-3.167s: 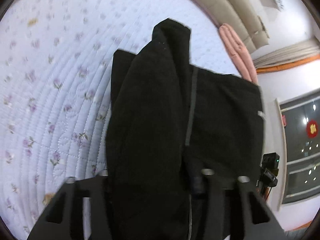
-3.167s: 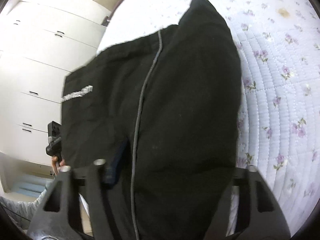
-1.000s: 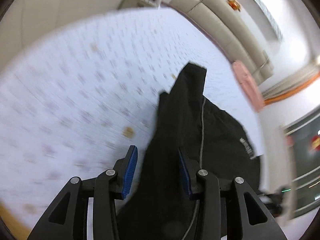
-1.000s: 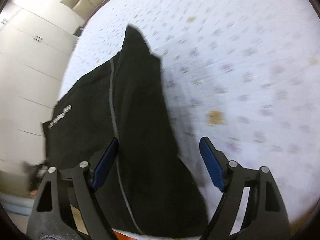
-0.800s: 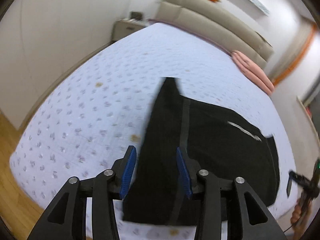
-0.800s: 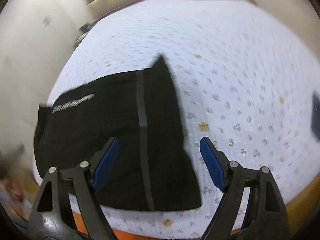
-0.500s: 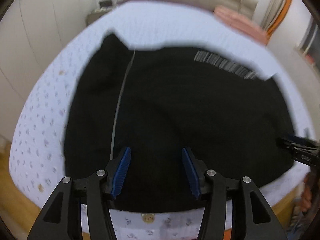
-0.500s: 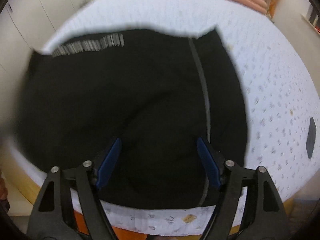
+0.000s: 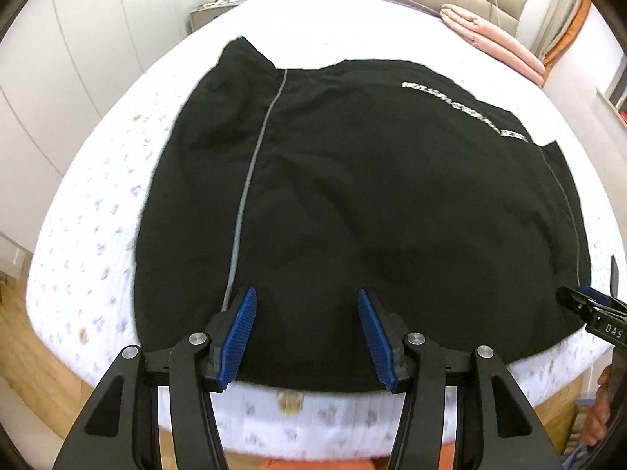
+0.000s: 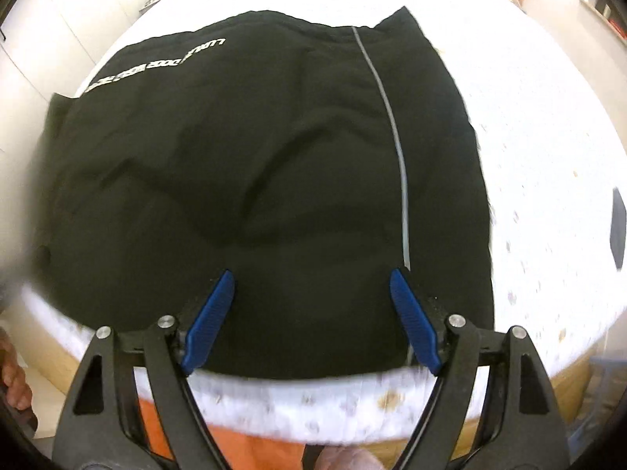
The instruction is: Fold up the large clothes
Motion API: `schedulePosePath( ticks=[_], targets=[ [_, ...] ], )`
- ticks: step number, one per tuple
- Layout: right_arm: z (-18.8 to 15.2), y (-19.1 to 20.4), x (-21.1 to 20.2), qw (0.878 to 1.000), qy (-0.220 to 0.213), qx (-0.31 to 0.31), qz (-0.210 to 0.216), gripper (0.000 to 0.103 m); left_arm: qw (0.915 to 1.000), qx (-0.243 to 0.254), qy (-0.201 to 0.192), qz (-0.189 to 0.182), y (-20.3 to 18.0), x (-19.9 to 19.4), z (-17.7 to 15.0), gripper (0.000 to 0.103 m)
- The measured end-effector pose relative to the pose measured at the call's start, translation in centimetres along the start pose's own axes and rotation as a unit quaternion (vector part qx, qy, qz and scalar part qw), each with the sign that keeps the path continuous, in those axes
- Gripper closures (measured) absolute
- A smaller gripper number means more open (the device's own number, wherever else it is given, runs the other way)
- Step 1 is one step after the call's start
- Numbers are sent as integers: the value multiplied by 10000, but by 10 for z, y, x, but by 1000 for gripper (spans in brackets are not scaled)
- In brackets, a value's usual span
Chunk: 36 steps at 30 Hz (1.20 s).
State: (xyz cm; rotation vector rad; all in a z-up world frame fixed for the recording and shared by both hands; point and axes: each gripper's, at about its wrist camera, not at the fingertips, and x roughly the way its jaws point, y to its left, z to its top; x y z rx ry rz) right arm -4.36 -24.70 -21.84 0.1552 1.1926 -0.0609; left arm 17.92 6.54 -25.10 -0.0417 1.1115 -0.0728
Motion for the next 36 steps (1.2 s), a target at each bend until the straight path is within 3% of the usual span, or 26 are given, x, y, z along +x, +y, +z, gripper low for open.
schedulePosePath(
  ticks=[4,14,21,25,36],
  targets=[
    [-23,-8,-40,9996,-125,267,29,22,9998,-57,-190,36,4,-38,-12,46],
    [-56,12,-157,9937,-1042,381,-163,14,9944,43,-1051,66,-13,-163,-25,46],
    [-69,31,-207,9841,-1736,235,-282,6,9836,180,-1792,-46,-24,-243,-30,46],
    [-74,43,-231,9751,-2171,50,-450,4,9793,145,-2017,-87,-28,-276,-34,28],
    [-90,58,-290,9565,-2902,-9,-308,0,9571,162,-2882,-263,-39,-362,-56,26]
  ],
)
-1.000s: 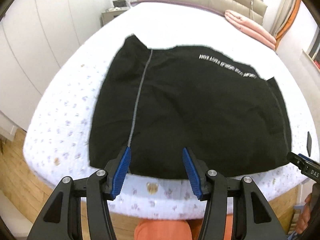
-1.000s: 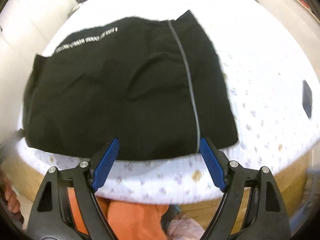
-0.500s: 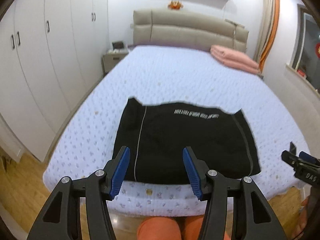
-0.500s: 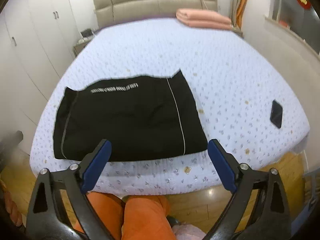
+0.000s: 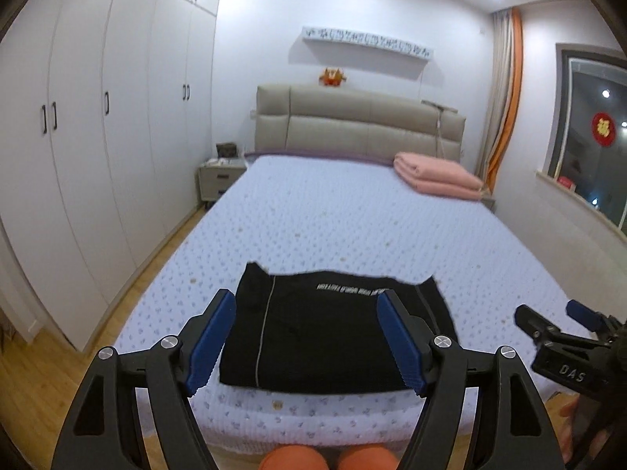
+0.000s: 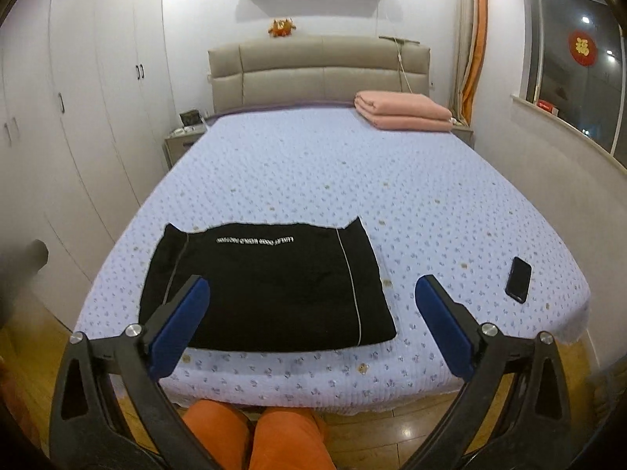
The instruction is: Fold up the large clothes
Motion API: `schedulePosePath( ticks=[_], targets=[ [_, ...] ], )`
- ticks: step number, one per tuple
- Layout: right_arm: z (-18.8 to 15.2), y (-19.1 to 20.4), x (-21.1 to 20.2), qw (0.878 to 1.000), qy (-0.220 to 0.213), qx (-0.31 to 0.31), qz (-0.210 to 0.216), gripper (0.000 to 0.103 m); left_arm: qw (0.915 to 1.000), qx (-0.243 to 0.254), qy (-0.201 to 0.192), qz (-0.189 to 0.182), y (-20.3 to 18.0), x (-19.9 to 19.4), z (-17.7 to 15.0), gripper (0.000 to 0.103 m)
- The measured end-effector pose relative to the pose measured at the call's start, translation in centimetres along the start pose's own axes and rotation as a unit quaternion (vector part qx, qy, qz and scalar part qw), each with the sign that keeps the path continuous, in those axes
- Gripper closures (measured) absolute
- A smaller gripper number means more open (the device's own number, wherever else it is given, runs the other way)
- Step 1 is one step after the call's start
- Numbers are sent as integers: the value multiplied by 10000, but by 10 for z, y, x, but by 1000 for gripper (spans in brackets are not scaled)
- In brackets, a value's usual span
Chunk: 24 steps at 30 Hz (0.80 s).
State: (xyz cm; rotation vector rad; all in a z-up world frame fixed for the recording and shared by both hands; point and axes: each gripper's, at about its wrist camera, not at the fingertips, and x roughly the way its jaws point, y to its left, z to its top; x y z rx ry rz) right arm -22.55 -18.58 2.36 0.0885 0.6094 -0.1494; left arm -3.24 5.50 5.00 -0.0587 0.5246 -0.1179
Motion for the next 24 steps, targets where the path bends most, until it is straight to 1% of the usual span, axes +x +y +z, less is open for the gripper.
schedulePosePath(
  ticks=[5,7,10,13,16,20,24],
  targets=[
    [12,-1,-17,9995,-301,40,-40,0,9994,58,-323,46,-10,-22,10,25],
    [16,-1,-20,9993,-365,36,-61,0,9992,87,-375,48,-14,-27,12,24],
    [20,-1,-22,9990,-437,40,-65,0,9990,147,-414,-52,-21,-29,18,24],
    [23,-1,-17,9989,-420,-7,-211,0,9987,139,-486,-53,-24,-29,20,24],
    [24,-1,-8,9980,-363,-119,-508,0,9987,178,-471,-44,-27,-24,19,24],
    [23,-5,5,9989,-204,-42,-421,0,9990,258,-321,185,-29,-10,14,24],
    [19,-2,15,9991,-78,-100,-411,0,9994,259,-118,199,-29,5,10,24]
  ],
)
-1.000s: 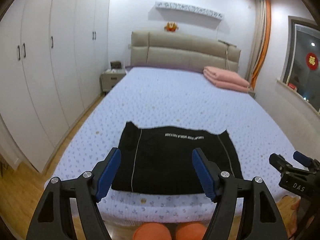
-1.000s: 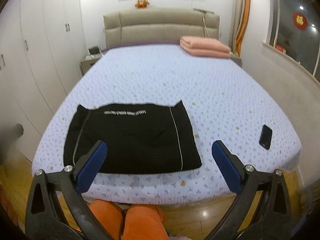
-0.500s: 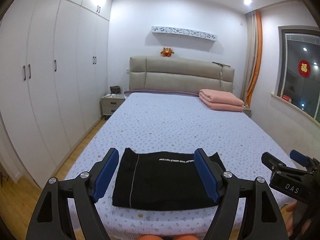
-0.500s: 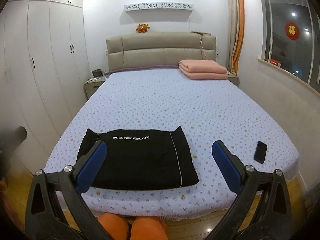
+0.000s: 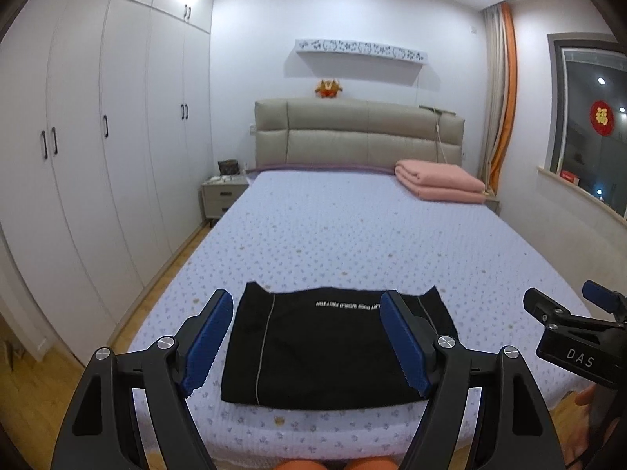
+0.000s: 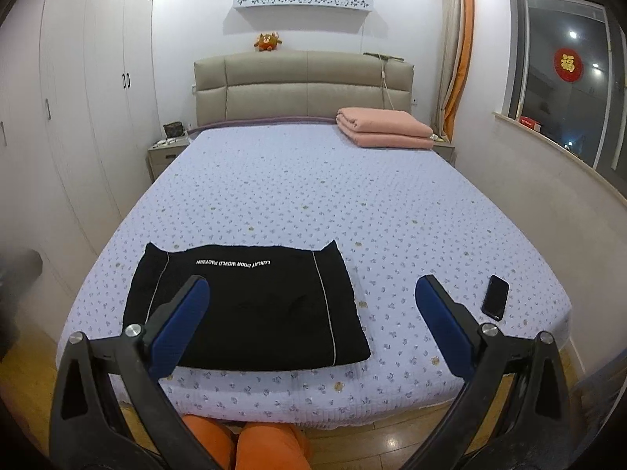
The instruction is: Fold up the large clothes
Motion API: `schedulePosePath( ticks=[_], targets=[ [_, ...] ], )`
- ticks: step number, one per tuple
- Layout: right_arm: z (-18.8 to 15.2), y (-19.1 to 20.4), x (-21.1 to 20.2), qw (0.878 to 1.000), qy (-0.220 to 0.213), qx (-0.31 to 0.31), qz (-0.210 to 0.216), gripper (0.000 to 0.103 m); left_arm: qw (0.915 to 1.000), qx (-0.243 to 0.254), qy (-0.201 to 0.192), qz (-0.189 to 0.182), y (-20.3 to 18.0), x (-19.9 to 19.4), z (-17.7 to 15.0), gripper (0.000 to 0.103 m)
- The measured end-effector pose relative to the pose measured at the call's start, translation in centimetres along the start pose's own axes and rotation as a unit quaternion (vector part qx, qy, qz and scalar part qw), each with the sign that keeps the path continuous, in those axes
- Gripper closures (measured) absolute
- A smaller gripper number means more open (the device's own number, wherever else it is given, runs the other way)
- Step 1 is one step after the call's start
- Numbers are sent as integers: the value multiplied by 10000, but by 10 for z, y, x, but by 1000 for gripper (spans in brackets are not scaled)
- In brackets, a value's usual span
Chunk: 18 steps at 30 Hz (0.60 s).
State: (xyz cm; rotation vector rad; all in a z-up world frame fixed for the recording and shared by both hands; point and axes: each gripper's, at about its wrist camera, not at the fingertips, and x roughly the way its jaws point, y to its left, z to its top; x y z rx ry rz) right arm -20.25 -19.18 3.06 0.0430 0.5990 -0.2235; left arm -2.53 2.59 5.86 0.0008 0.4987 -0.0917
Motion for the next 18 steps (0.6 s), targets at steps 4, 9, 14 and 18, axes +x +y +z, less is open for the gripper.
schedulePosePath(
  ticks=[4,9,14,18],
  targets=[
    [-2,3,8,9999,132,3,102,0,9998,11,198,27,0,13,-2,24],
    [-2,6,16,9995,271,-48,160,0,9994,-103,329,47,5,26,-6,24],
    [-4,9,21,9992,360,-61,183,0,9984,-194,525,65,10,41,-12,24],
    [-6,11,25,9986,466,-30,260,0,9980,-184,601,83,12,45,-15,24]
  ],
)
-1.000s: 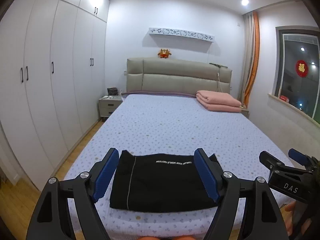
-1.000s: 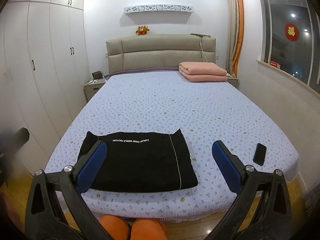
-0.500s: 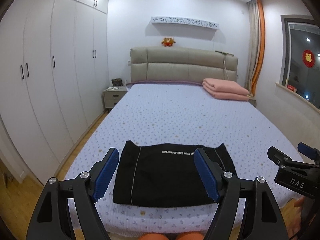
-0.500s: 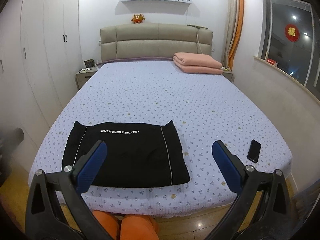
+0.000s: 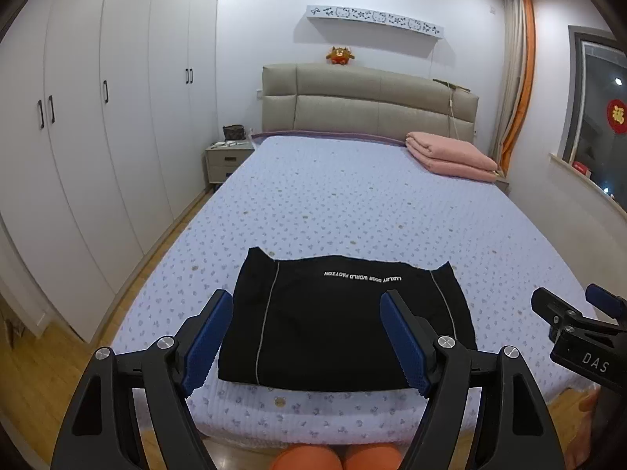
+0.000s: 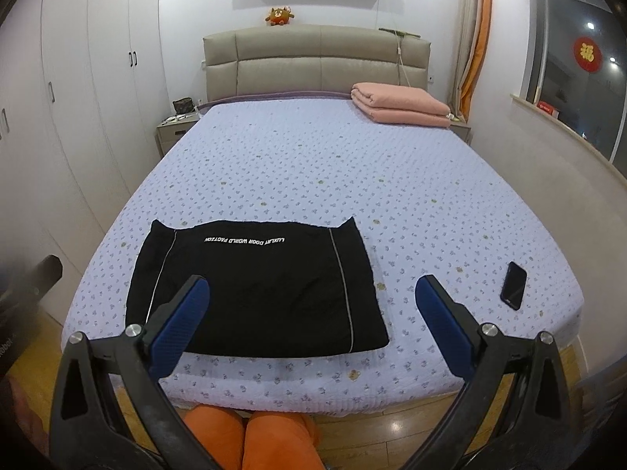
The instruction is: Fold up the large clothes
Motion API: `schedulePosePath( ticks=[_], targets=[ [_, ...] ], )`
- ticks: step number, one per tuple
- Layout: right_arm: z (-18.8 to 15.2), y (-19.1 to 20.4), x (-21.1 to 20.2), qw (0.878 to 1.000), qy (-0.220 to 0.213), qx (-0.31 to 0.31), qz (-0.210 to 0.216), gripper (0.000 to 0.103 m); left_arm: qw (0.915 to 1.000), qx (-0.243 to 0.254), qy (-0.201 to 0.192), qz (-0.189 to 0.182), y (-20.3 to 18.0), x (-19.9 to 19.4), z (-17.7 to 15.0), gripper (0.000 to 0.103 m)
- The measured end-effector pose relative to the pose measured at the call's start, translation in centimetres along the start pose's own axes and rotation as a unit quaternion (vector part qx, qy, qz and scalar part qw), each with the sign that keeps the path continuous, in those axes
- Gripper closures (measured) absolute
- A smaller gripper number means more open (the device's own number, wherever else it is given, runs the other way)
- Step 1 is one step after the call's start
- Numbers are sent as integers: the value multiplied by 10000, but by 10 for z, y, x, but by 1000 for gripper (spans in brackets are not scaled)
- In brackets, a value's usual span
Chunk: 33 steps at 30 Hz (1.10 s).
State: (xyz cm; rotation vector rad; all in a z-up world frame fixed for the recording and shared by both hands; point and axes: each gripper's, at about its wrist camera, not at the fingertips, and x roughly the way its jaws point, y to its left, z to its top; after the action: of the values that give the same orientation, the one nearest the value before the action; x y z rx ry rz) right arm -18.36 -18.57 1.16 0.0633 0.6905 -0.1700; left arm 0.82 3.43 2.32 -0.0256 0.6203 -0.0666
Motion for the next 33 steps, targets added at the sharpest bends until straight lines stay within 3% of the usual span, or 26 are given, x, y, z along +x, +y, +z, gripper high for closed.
schedulePosePath(
  ticks=[33],
  targets=[
    [-6,10,9,9994,264,-73,208,0,9996,38,265,80,0,12,-12,24]
  ],
)
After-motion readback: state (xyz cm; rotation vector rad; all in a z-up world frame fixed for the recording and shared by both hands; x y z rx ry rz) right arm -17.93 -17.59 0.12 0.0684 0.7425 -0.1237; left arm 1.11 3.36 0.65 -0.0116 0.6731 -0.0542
